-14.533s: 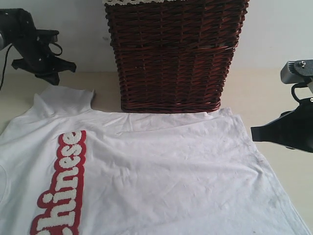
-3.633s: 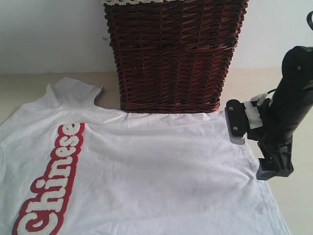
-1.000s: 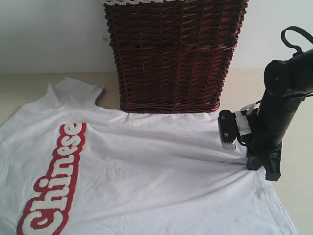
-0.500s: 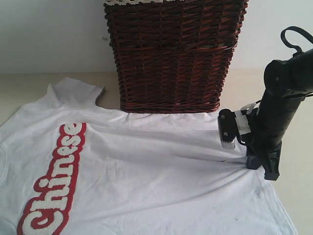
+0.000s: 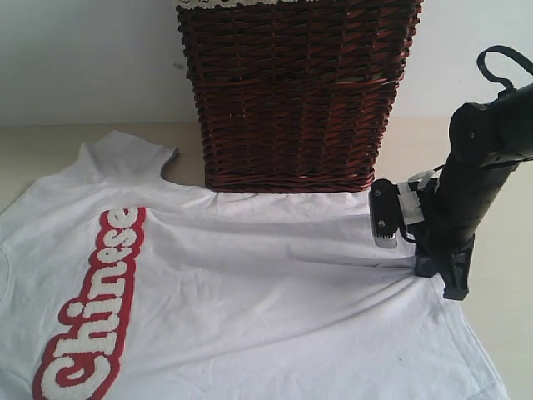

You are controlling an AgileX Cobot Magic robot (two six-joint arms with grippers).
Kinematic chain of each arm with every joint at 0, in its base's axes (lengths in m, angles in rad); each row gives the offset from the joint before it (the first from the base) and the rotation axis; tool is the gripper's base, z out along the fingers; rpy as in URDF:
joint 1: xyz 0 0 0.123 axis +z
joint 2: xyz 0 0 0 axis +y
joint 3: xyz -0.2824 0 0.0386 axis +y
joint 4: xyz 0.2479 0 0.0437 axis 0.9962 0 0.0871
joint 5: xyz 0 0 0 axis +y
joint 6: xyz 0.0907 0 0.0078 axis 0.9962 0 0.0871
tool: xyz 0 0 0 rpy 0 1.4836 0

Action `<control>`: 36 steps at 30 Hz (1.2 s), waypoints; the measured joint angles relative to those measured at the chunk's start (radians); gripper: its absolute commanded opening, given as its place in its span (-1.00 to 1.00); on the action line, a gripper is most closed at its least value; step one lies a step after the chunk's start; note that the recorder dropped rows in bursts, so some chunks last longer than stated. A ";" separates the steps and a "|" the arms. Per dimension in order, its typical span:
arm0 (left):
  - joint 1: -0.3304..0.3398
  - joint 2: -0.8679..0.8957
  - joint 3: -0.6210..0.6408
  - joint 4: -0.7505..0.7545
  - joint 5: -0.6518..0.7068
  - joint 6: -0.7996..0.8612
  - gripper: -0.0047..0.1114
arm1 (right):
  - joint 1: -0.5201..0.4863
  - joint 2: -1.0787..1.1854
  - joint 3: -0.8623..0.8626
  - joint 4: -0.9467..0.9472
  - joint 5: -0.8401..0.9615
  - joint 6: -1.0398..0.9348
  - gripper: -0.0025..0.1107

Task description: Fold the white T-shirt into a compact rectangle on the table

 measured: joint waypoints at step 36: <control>0.000 -0.009 0.027 0.000 -0.037 -0.031 0.52 | 0.000 0.006 0.000 0.005 -0.087 0.000 -0.96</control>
